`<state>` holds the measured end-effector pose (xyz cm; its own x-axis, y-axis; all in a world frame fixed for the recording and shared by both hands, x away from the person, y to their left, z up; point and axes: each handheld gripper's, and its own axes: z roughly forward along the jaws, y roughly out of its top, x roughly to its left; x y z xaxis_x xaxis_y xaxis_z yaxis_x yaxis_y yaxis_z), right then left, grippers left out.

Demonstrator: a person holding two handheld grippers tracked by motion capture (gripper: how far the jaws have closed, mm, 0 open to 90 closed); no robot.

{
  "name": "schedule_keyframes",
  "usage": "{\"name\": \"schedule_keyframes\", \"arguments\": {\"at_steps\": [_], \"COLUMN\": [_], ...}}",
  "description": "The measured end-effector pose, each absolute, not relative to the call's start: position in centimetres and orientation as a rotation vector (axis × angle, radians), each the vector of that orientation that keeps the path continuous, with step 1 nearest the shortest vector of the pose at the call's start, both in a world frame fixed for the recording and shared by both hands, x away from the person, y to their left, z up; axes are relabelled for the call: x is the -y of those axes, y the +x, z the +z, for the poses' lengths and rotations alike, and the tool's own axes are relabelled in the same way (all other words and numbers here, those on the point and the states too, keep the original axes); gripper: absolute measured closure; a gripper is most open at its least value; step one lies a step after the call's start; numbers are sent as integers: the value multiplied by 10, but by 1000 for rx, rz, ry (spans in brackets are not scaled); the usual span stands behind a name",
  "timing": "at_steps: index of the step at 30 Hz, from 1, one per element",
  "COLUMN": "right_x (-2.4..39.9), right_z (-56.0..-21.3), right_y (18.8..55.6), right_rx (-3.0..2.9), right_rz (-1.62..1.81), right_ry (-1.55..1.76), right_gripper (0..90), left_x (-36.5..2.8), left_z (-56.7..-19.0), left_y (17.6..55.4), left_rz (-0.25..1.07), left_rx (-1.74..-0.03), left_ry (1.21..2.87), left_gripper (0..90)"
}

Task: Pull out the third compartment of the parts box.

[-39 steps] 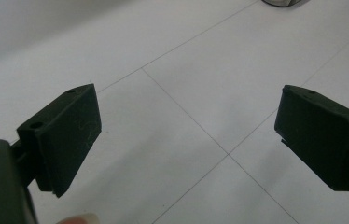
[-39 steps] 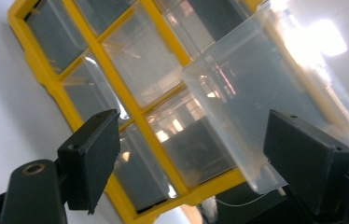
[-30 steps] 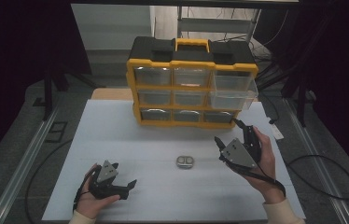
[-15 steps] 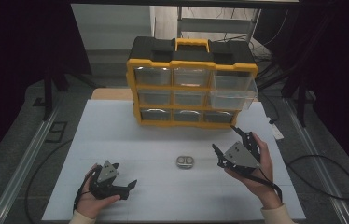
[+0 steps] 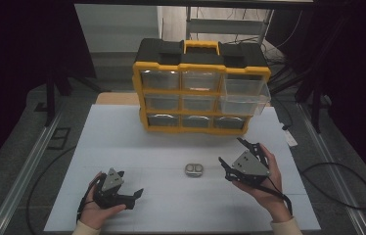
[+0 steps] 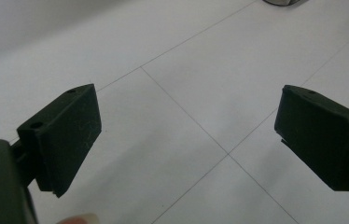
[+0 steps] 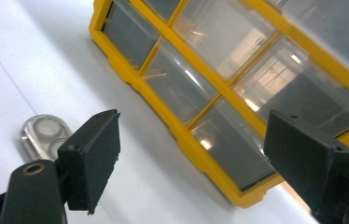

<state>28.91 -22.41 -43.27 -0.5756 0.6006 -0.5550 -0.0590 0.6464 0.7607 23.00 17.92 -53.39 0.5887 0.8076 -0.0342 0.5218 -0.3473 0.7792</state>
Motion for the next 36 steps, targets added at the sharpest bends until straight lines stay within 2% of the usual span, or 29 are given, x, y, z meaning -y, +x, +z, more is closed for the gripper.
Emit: {"name": "schedule_keyframes", "arguments": {"at_steps": [36], "right_x": [233], "right_z": [-446], "right_y": [306], "right_rx": [-2173], "right_rz": [1293], "right_ry": [688], "right_gripper": [189], "left_x": [-179], "left_z": [-534], "left_y": [231], "left_rz": [465], "left_rx": [-1045], "left_ry": [2018], "left_gripper": [79]}}
